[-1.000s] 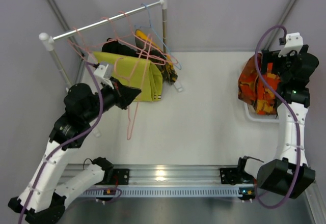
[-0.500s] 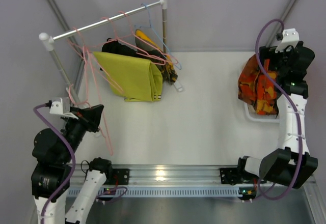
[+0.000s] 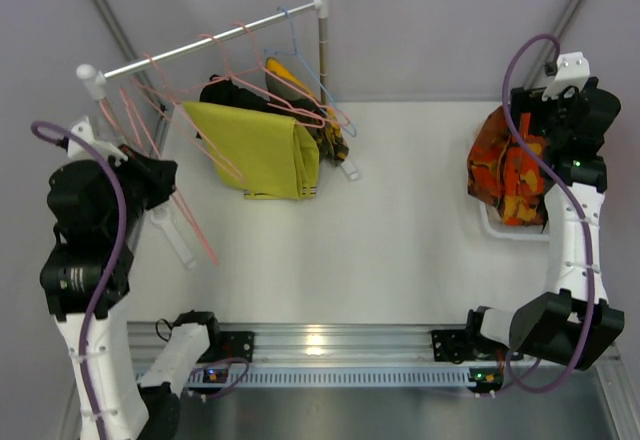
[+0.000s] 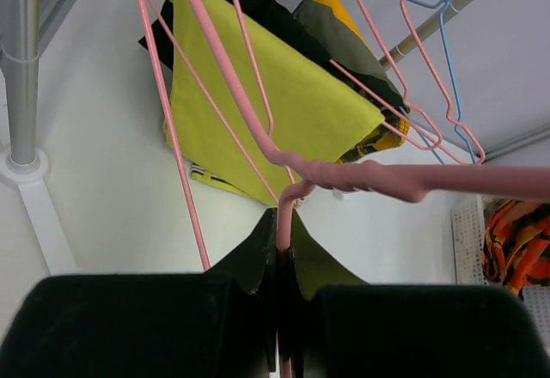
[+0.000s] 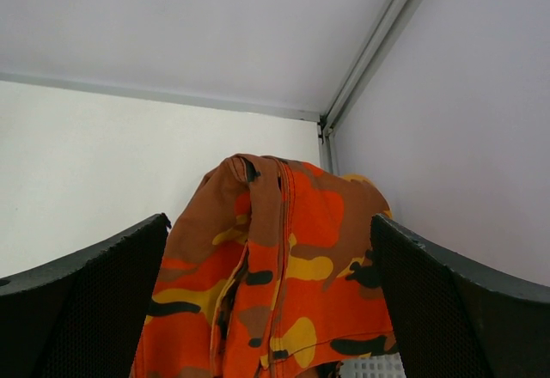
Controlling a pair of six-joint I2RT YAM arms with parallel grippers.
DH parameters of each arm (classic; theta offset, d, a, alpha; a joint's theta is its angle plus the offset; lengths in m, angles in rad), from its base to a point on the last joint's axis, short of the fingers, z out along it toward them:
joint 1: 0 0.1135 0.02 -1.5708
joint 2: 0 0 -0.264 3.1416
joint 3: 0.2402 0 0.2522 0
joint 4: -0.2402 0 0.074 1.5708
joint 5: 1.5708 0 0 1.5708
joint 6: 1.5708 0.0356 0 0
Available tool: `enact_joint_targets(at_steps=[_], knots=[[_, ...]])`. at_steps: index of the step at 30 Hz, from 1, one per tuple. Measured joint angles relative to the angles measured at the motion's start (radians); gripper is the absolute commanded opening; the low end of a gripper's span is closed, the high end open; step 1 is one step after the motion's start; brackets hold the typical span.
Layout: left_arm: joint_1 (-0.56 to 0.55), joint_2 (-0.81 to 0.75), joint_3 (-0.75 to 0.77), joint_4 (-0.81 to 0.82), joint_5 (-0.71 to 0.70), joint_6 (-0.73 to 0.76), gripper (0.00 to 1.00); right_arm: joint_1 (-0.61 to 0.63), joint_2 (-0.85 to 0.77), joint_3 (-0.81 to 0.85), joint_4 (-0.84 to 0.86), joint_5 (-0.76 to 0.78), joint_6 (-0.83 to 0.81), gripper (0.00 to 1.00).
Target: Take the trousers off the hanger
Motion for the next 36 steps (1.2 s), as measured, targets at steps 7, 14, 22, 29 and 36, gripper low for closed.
enact_joint_targets(at_steps=[7,14,22,29,36], knots=[[0.002,0.353,0.275,-0.043,-0.003,0.067,0.0,0.0,-0.001,0.008,-0.003,-0.001,0.0,0.99],[0.002,0.557,0.41,-0.08,-0.073,0.124,0.0,0.0,-0.004,0.011,-0.004,-0.003,0.0,1.0],[0.029,0.628,0.492,-0.094,-0.128,0.146,0.0,0.0,-0.008,0.011,-0.005,-0.009,0.0,1.0],[0.098,0.726,0.539,-0.108,-0.094,0.176,0.0,0.0,-0.008,0.011,-0.004,-0.015,0.002,0.99],[0.119,0.8,0.54,-0.123,-0.014,0.215,0.0,0.0,-0.009,0.011,-0.004,-0.017,0.004,0.99]])
